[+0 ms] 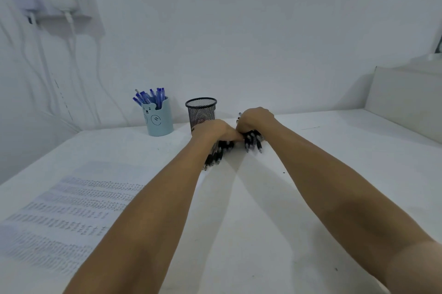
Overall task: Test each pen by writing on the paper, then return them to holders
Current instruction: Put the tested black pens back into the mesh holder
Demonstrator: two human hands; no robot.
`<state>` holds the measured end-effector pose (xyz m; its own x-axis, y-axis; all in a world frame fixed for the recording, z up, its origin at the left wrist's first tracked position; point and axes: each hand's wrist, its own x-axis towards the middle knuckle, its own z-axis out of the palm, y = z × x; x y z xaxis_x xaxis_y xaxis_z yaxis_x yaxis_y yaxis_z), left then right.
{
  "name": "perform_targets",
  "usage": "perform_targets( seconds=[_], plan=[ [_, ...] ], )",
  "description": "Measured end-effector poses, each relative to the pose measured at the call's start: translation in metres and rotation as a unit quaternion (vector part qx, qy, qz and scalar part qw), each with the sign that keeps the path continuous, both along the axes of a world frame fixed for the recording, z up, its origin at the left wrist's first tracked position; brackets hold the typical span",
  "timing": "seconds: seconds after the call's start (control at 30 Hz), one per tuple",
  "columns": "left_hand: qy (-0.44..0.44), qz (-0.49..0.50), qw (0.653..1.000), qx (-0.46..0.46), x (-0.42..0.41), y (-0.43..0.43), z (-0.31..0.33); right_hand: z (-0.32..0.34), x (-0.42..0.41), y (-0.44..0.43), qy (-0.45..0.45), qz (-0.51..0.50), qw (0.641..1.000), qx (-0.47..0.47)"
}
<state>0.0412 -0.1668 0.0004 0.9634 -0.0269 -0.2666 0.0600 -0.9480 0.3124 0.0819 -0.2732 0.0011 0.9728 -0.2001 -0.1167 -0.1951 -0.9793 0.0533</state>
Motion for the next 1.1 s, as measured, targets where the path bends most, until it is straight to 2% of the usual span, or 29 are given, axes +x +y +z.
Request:
perform_targets(
  seconds=[0.07,0.17,0.27,0.43,0.63,0.83,0.97,1.1],
  plan=[
    [0.028,0.009,1.0,0.008,-0.002,-0.005,0.004,0.0,-0.002,-0.002,-0.003,0.009,1.0,0.006],
    [-0.011,-0.015,0.998,0.066,-0.003,-0.016,0.006,0.0,-0.004,-0.004,-0.023,0.017,0.999,0.022],
    [-0.048,-0.062,0.991,0.109,-0.008,-0.027,0.008,-0.006,-0.008,-0.01,-0.087,0.009,0.994,0.064],
    [-0.091,-0.081,0.985,0.123,-0.011,-0.031,0.007,-0.006,-0.012,-0.014,-0.093,0.018,0.992,0.082],
    [-0.151,-0.071,0.982,0.089,-0.009,-0.031,-0.008,-0.007,-0.014,-0.018,-0.098,0.017,0.988,0.116],
    [-0.119,-0.055,0.991,0.019,-0.01,-0.02,0.004,0.002,-0.032,-0.031,-0.071,0.017,0.983,0.168],
    [-0.069,-0.021,0.982,-0.177,0.0,0.005,0.015,-0.003,-0.03,-0.037,-0.091,-0.013,0.966,0.242],
    [-0.099,-0.03,0.931,-0.35,0.0,0.028,0.027,-0.007,-0.031,-0.033,-0.109,-0.03,0.953,0.281]
  ],
)
